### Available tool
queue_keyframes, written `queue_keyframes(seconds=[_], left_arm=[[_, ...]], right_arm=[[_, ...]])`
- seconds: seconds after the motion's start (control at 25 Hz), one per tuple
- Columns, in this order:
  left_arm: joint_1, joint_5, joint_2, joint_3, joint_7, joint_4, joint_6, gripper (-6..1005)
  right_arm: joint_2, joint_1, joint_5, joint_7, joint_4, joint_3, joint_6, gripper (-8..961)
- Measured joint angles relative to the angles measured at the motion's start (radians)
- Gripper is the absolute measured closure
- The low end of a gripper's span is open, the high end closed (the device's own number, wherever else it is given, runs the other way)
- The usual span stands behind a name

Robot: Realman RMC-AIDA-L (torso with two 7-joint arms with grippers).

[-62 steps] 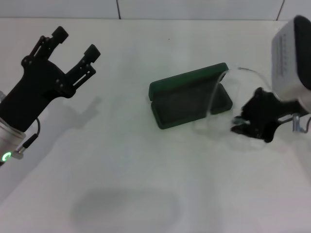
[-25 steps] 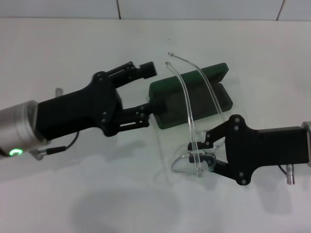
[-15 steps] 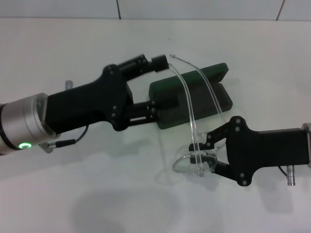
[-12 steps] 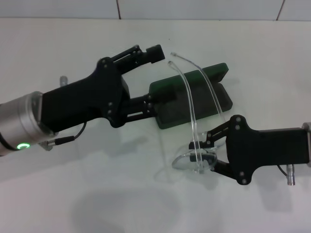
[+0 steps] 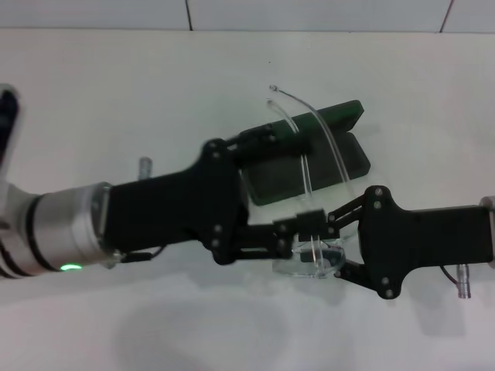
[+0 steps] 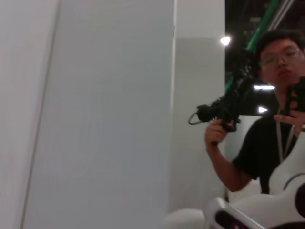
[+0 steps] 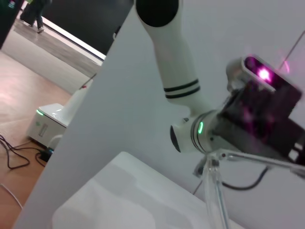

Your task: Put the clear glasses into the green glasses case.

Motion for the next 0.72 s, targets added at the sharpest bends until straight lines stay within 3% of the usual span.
queue_keyframes(seconds=[0.72], left_arm=[[-0.047,0.085,0.009,0.02,-0.168,-0.027,-0.059,186]], right_arm=[[-0.002,0.005,-0.009,-0.009,0.025,-0.002,-0.05,830]])
